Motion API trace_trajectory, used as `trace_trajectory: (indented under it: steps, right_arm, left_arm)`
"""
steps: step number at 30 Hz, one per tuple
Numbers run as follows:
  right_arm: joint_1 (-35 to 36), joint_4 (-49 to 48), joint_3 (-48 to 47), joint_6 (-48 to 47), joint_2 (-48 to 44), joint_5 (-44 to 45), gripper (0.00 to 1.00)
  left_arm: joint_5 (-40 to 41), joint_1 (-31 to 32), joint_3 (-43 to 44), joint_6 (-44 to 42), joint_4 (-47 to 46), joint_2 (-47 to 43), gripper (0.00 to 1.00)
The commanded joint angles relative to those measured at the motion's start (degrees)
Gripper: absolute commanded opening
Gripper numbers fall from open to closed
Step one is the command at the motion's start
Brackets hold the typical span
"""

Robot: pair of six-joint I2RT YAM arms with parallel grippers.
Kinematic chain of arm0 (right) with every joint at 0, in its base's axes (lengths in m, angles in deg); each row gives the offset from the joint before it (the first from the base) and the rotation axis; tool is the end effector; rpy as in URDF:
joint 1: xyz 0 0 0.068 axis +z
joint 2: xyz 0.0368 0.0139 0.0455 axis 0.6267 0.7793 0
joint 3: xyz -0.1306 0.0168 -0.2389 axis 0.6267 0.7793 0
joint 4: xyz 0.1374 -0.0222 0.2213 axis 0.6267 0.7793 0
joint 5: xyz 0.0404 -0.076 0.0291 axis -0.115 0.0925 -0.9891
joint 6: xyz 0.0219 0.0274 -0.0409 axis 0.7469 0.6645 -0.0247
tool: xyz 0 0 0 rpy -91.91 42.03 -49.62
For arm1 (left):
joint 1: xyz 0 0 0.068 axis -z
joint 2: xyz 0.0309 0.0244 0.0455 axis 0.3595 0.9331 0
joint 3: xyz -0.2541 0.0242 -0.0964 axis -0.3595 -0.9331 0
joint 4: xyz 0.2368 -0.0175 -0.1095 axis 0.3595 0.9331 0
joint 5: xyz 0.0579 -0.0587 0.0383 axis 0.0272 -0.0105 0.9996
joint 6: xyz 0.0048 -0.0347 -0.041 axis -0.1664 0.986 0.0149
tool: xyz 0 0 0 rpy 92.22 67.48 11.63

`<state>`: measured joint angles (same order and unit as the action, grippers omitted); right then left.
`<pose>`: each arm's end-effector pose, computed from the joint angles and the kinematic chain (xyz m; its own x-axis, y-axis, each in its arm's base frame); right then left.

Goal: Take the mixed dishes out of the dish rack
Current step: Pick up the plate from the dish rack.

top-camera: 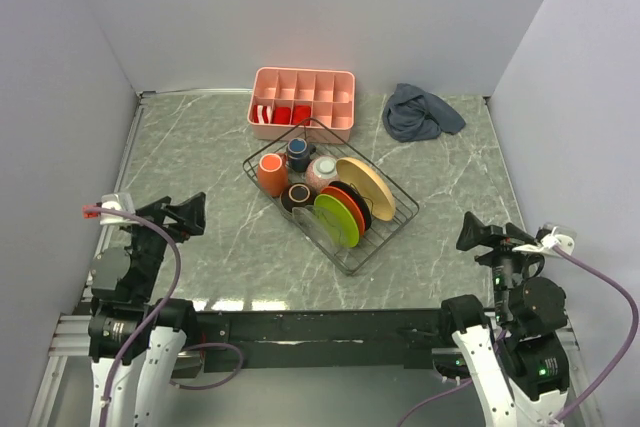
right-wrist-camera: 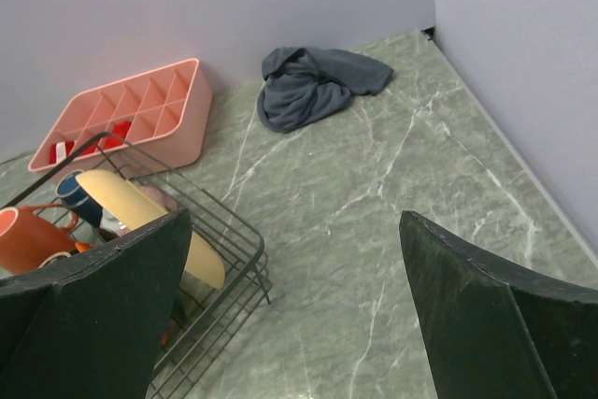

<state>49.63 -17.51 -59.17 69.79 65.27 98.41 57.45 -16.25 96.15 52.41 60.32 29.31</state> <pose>0.0094 -0.0094 0.3282 0.0779 0.2404 -0.9676 0.1102 0.9625 0.2480 0.0575 -0.0061 0.3249 0.0185 -0.4796 -0.8773 0.1427 0.8697 -0.4725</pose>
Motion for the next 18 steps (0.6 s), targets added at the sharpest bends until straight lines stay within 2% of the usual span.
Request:
trace_trajectory:
  steps: [1,12,18]
  right_arm:
    - [-0.28,-2.44,0.71,-0.64,-13.72,-2.22,1.00]
    - [-0.20,-3.23,1.50,-2.75,-10.12,-6.00,1.00]
    - [-0.20,-5.17,1.77,-3.36,-5.29,-13.99,1.00]
  left_arm:
    - [-0.66,0.10,-1.14,2.55,-4.04,1.50,0.99]
    - [1.19,0.10,-3.60,3.00,-7.03,3.96,0.99]
    - [0.49,0.10,-4.92,4.39,-7.21,3.88,0.99]
